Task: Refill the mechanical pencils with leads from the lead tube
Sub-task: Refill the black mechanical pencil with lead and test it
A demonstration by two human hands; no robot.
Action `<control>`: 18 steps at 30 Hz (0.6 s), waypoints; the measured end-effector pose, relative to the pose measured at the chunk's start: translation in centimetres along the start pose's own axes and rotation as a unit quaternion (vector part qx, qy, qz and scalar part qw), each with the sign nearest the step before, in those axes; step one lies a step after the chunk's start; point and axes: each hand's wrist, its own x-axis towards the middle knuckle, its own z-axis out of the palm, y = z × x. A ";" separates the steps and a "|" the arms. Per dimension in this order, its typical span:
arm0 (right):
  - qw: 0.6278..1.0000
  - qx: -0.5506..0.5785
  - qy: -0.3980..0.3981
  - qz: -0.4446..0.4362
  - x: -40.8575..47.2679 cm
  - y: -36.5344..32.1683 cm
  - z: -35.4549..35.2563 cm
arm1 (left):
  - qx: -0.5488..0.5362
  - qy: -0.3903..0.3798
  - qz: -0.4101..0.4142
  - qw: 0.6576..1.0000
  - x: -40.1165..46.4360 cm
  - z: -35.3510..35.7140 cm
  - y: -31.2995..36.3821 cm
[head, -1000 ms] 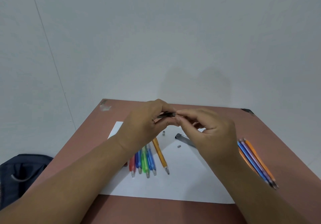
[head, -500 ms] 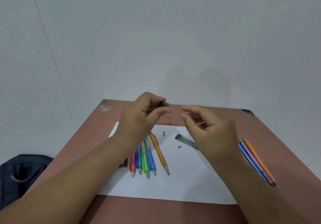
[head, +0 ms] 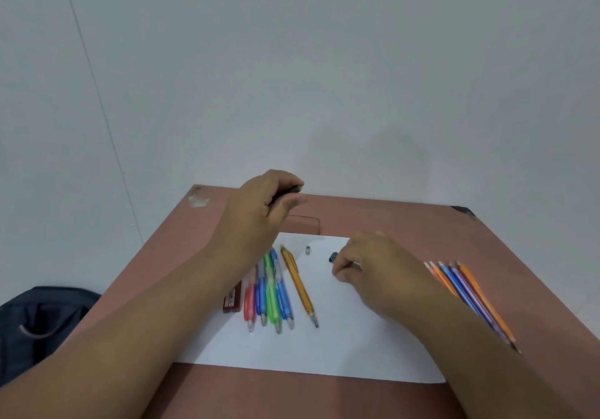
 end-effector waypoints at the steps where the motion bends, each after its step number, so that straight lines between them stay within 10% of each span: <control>1: 1.000 0.000 0.004 0.002 -0.1 0.1 0.1 | 0.009 -0.013 0.002 1.000 0.1 0.0 -0.2; 10: 0.933 0.240 0.264 -0.044 -0.9 -0.3 -0.1 | 0.048 -0.140 0.018 0.989 -0.1 0.2 -0.6; 18: 0.903 0.277 0.314 -0.097 -1.1 -0.8 0.1 | 0.053 -0.129 0.087 0.986 -0.5 0.9 -0.6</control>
